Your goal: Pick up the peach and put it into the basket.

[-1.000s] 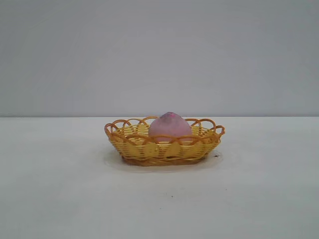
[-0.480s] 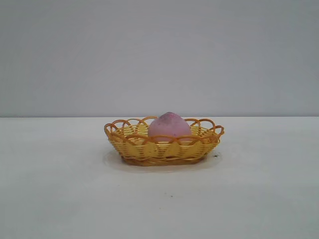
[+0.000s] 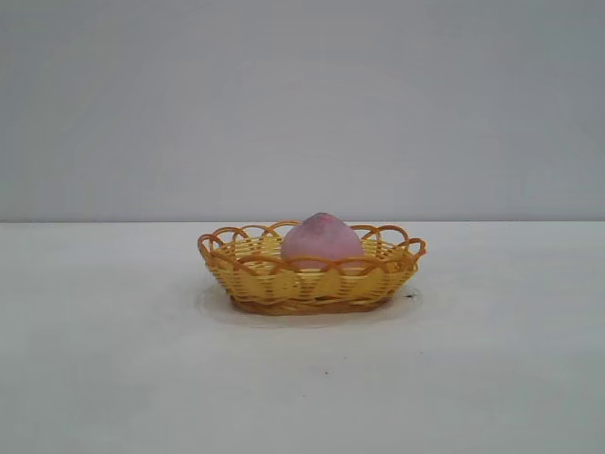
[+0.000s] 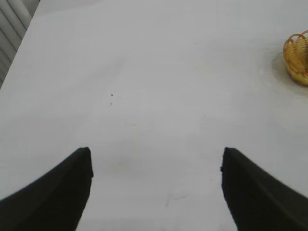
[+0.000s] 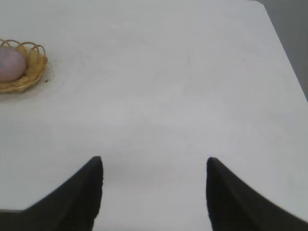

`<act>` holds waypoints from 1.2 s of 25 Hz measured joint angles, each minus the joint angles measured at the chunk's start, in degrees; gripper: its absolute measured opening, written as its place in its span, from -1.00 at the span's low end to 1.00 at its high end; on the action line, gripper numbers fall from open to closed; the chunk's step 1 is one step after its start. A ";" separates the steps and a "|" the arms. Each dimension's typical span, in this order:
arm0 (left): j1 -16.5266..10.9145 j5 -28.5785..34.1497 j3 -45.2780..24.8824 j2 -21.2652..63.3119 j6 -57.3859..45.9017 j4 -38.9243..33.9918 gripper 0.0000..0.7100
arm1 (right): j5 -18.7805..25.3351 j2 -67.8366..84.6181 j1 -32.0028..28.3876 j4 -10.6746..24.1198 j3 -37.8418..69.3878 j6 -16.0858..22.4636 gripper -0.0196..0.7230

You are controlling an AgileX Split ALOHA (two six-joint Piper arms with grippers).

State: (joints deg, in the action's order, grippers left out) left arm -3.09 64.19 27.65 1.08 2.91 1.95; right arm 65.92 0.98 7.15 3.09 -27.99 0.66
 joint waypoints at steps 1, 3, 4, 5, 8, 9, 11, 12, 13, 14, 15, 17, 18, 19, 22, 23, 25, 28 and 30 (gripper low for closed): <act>0.00 0.00 0.00 0.00 0.00 0.00 0.39 | -0.10 0.00 0.00 -0.24 0.00 0.00 0.14; 0.00 0.00 0.00 0.00 0.00 0.00 0.39 | -0.29 0.00 0.00 -0.74 0.00 0.00 0.14; 0.00 0.00 0.00 0.00 0.00 0.00 0.39 | -0.38 0.00 0.00 -0.85 0.00 0.00 0.14; 0.00 0.00 0.00 0.00 0.00 0.00 0.39 | -0.38 0.00 0.00 -0.97 0.00 0.00 0.14; 0.00 0.00 0.00 0.00 0.00 0.00 0.39 | -0.41 0.00 0.00 -1.07 0.00 0.00 0.14; 0.00 0.00 0.00 0.00 0.00 0.00 0.39 | -0.41 0.00 0.00 -1.07 0.00 0.00 0.14; 0.00 0.00 0.00 0.00 0.00 0.00 0.39 | -0.52 0.00 0.00 -1.07 0.00 0.00 0.14; 0.00 0.00 0.00 0.00 0.00 0.00 0.39 | -0.51 0.00 0.00 -1.07 0.00 0.00 0.14; 0.00 0.00 0.00 0.00 0.00 0.00 0.39 | -0.51 0.00 0.00 -1.07 0.00 0.00 0.14; 0.00 0.00 0.00 0.00 0.00 0.00 0.39 | -0.51 0.00 0.00 -1.07 0.00 0.00 0.14; 0.00 0.00 0.00 0.00 0.00 0.00 0.39 | -0.51 0.00 0.00 -1.07 0.00 0.00 0.14; 0.00 0.00 0.00 0.00 0.00 0.00 0.39 | -0.51 0.00 0.00 -1.07 0.00 0.00 0.14; 0.00 0.00 0.00 0.00 0.00 0.00 0.39 | -0.51 0.00 0.00 -1.07 0.00 0.00 0.14; 0.00 0.00 0.00 0.00 0.00 0.00 0.39 | -0.51 0.00 0.00 -1.07 0.00 0.00 0.14; 0.00 0.00 0.00 0.00 0.00 0.00 0.39 | -0.51 0.00 0.00 -1.07 0.00 0.00 0.14; 0.00 0.00 0.00 0.00 0.00 0.00 0.39 | -0.51 0.00 0.00 -1.07 0.00 0.00 0.14; 0.00 0.00 0.00 0.00 0.00 0.00 0.39 | -0.51 0.00 0.00 -1.07 0.00 0.00 0.14; 0.00 0.00 0.00 0.00 0.00 0.00 0.39 | -0.51 0.00 0.00 -1.07 0.00 0.00 0.14; 0.00 0.00 0.00 0.00 0.00 0.00 0.39 | -0.51 0.00 0.00 -1.07 0.00 0.00 0.14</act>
State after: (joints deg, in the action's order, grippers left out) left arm -3.09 64.19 27.65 1.08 2.91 1.95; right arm 65.41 0.98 7.15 2.02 -27.99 0.66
